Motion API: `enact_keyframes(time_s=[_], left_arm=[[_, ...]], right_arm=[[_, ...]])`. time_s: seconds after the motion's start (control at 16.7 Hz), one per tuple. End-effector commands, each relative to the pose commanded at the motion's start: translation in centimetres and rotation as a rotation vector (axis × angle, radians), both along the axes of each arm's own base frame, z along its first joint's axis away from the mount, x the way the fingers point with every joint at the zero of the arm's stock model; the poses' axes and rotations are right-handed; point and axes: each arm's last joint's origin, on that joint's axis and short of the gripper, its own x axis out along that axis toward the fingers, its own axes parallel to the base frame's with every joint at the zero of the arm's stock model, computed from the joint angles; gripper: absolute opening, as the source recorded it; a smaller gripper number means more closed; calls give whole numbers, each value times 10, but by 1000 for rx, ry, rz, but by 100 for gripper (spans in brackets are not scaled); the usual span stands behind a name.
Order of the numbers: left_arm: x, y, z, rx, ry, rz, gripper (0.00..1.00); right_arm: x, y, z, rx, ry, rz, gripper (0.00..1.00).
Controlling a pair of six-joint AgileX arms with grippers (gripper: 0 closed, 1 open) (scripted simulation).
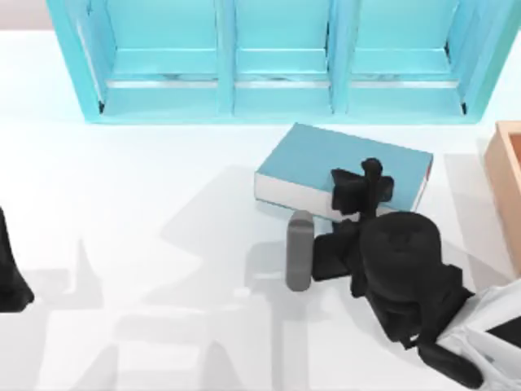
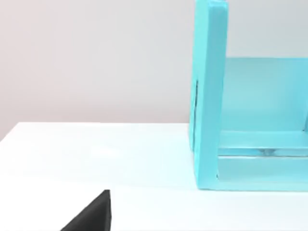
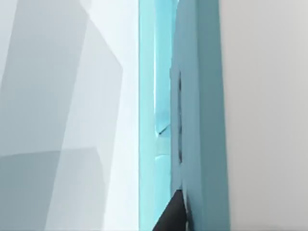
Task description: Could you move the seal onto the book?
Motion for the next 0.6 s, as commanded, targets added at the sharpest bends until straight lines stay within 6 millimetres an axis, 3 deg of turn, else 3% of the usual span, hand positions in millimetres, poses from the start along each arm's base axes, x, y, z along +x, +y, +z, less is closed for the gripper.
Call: enact_keyframes(time_s=[0.42, 0.6], left_arm=[[0, 0, 0, 0, 0, 0, 100], [0, 0, 0, 0, 0, 0, 100]], right_arm=[[0, 0, 0, 0, 0, 0, 98], [0, 0, 0, 0, 0, 0, 100]])
